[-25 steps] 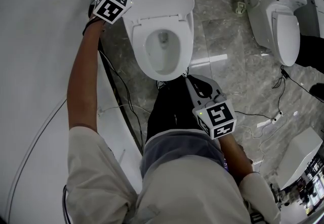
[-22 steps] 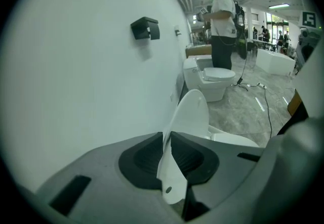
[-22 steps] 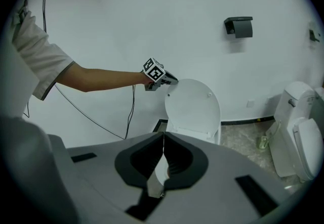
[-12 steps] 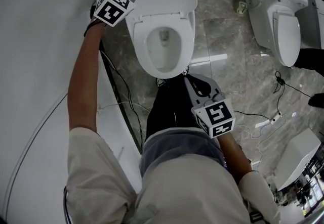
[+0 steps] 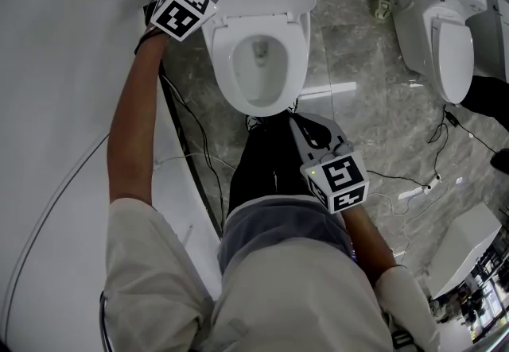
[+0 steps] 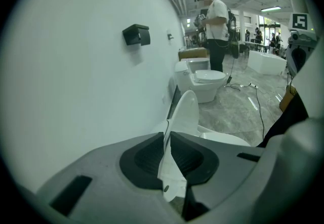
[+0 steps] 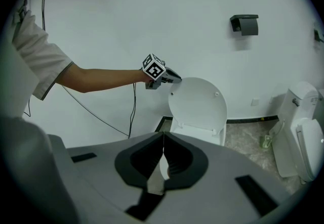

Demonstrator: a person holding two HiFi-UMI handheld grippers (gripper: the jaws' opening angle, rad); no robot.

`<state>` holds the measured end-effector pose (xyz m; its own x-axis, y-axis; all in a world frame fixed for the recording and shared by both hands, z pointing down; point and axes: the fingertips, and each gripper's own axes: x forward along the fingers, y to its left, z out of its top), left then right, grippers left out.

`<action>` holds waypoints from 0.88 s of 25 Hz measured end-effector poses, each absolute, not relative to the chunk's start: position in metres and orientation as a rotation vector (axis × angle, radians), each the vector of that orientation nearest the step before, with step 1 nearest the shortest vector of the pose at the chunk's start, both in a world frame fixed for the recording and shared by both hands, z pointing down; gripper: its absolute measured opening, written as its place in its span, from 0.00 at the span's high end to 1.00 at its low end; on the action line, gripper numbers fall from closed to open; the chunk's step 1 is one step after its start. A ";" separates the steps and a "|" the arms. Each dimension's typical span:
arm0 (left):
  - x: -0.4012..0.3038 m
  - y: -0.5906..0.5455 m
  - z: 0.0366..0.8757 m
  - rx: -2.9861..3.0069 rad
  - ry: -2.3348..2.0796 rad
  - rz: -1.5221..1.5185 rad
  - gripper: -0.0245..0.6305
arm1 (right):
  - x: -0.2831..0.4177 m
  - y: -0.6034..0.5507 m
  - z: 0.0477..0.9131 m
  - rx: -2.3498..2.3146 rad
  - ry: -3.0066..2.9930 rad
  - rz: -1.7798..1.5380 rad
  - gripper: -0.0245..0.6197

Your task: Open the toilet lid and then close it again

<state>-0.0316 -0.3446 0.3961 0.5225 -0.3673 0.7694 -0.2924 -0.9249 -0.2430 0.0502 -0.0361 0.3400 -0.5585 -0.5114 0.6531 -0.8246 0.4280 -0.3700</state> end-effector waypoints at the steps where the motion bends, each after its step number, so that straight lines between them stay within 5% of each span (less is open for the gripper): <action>1: -0.032 -0.342 0.395 -2.667 0.574 -1.377 0.89 | 0.048 -0.035 0.340 1.127 -2.241 0.944 0.95; 22: -0.039 -0.288 0.395 -2.642 0.486 -1.308 0.90 | 0.026 -0.016 0.343 1.121 -2.235 0.943 0.95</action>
